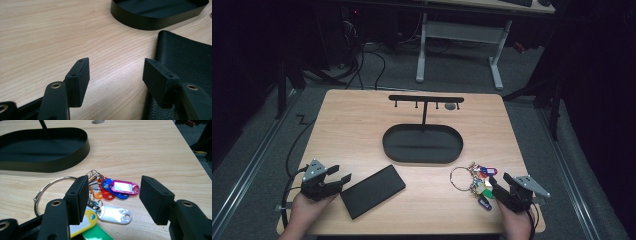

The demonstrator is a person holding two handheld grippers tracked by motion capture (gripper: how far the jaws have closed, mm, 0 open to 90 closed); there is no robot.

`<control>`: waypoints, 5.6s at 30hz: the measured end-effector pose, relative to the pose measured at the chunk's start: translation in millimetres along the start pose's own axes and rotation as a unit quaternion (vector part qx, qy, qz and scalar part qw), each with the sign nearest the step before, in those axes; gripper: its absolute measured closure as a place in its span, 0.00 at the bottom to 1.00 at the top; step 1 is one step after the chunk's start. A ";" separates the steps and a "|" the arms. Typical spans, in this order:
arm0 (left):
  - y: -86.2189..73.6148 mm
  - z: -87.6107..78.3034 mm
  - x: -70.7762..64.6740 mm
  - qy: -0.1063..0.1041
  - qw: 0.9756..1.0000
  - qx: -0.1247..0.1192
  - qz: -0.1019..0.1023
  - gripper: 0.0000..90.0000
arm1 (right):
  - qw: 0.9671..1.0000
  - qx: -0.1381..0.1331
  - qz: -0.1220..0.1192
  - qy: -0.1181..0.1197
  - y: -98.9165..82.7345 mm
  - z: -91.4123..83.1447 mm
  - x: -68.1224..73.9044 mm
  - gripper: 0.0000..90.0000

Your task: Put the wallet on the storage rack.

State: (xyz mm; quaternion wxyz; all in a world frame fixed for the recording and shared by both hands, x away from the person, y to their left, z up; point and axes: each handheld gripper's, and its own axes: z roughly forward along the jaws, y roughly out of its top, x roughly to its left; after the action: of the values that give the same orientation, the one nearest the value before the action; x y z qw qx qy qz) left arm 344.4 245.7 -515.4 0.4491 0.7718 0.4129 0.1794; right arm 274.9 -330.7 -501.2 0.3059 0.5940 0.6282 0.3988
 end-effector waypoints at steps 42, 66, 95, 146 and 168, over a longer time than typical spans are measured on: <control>-4.2 -6.0 7.0 0.008 1.000 -0.007 -0.008 0.43 | 0.998 0.000 -0.053 0.035 -1.5 9.6 8.3 0.37; -15.0 -21.8 -7.1 -0.036 0.998 0.013 -0.041 0.39 | 0.997 0.006 -0.063 0.038 -1.4 11.9 9.7 0.36; -29.4 -6.2 0.7 -0.137 0.981 0.072 -0.117 0.46 | 0.997 0.010 -0.062 0.040 -1.5 13.1 11.4 0.36; -9.5 -33.1 -16.9 -0.146 0.988 -0.023 -0.051 0.89 | 0.998 0.011 -0.050 0.031 -3.1 16.0 10.9 0.39; -3.4 -50.9 -7.7 -0.107 0.990 -0.081 -0.039 0.90 | 0.998 0.010 -0.045 0.031 -2.6 15.2 9.6 0.39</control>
State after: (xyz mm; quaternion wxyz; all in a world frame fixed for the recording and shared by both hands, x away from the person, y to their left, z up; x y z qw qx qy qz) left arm 305.2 268.1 -490.4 0.5581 0.7310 0.3767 0.1109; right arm 285.7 -319.0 -510.1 0.2979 0.5556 0.6671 0.3969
